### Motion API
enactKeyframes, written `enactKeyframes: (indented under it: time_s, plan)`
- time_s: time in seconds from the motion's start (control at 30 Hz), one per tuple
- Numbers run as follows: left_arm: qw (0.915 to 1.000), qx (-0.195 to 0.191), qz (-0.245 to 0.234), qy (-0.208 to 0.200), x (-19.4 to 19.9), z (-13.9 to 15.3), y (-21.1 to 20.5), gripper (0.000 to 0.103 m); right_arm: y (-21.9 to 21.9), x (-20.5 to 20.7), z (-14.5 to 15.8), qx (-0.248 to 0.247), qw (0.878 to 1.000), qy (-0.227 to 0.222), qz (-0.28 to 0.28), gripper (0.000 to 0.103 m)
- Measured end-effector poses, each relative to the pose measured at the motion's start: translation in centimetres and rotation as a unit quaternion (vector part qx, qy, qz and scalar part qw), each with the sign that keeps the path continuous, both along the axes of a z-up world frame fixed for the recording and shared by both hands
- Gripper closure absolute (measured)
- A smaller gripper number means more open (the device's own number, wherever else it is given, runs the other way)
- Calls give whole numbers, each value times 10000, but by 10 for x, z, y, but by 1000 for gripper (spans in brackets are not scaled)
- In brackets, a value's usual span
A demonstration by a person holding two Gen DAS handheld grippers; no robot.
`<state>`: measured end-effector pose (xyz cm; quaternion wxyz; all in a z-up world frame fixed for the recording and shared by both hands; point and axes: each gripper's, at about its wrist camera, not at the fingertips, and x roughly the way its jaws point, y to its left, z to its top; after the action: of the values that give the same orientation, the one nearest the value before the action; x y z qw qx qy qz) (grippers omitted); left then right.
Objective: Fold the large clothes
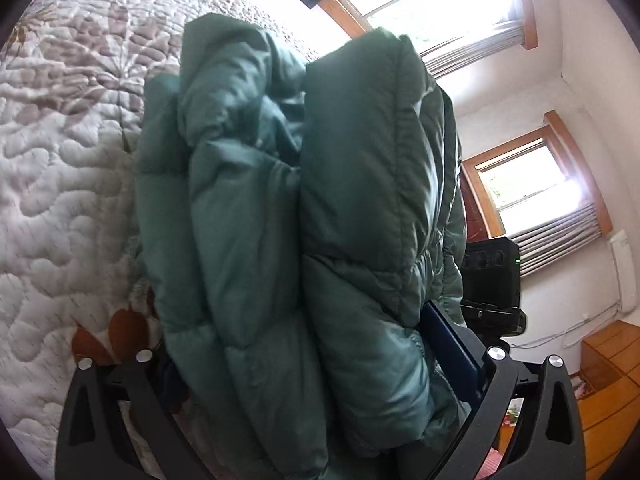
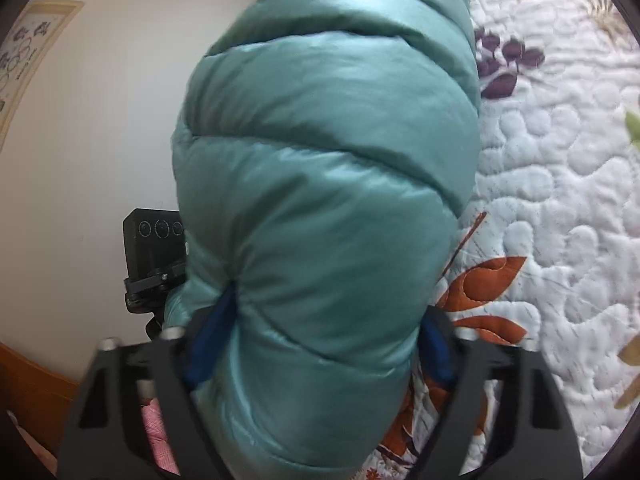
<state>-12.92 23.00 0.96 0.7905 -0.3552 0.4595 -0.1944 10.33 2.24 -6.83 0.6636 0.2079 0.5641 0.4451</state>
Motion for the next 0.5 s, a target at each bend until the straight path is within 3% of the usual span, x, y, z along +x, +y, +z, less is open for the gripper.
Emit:
enactKeyframes:
  time_s: [0.1, 0.2, 0.5]
  plan:
    - [10000, -21, -9, -45, 5, 6, -9, 23, -10, -3, 12, 9, 9998, -199, -49, 52]
    - [9998, -72, -155, -106, 19, 12, -26, 34, -27, -6, 28, -67, 9985, -514, -162, 57]
    - [9967, 38, -604, -538, 88, 47, -87, 39, -97, 19, 72, -362, 9919, -1001, -691, 57]
